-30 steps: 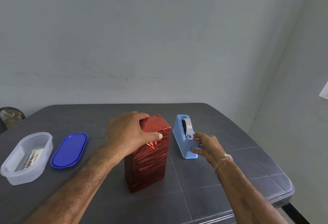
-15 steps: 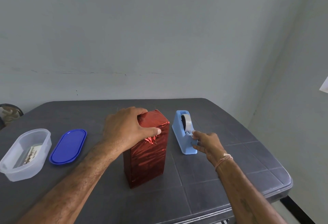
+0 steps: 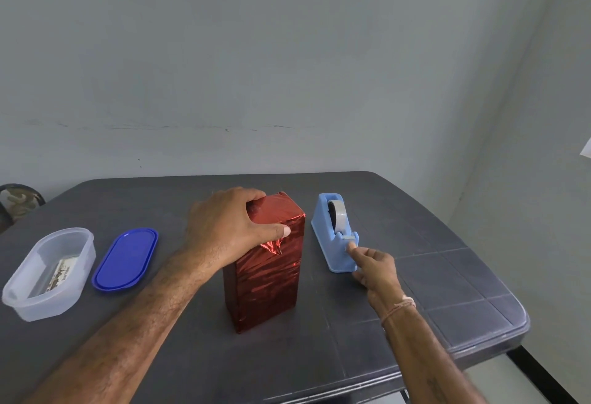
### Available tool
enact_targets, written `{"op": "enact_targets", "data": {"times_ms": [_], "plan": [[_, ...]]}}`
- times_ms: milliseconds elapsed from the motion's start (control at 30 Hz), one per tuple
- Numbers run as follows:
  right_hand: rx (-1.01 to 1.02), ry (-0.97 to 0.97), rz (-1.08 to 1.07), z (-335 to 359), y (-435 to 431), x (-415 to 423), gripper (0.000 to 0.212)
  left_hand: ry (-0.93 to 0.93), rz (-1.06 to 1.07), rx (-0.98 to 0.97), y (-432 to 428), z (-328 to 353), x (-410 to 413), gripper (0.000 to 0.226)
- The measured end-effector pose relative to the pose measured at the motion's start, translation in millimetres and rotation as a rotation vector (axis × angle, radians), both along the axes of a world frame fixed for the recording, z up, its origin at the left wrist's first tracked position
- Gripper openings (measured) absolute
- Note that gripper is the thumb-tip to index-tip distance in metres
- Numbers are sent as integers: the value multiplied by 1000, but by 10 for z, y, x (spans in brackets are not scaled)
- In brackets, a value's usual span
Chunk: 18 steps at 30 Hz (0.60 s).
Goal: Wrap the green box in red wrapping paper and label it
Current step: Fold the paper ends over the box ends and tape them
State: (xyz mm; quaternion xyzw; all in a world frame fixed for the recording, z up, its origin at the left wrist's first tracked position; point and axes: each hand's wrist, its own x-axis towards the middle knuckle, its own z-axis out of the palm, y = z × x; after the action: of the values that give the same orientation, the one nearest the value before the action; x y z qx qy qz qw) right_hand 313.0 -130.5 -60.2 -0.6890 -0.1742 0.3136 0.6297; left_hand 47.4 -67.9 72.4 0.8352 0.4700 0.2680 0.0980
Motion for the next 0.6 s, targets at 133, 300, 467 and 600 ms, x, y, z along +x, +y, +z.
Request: {"op": "enact_targets", "data": {"times_ms": [133,300,467,600], "plan": [[-128,-180,-102,-253,67,-20,21,-2,1,-7,3,-4,-5,85],[-75,-190,-66,-236,-152,-88,23,-24,-1,-15,6,-12,-10,86],[241,-367,394,706,-312,-421,38,-32,10,-19,-9,-12,-3,85],[213,-669,784,1552,-134,-644,37,-51,16,-15,-30,-7,0,83]]}}
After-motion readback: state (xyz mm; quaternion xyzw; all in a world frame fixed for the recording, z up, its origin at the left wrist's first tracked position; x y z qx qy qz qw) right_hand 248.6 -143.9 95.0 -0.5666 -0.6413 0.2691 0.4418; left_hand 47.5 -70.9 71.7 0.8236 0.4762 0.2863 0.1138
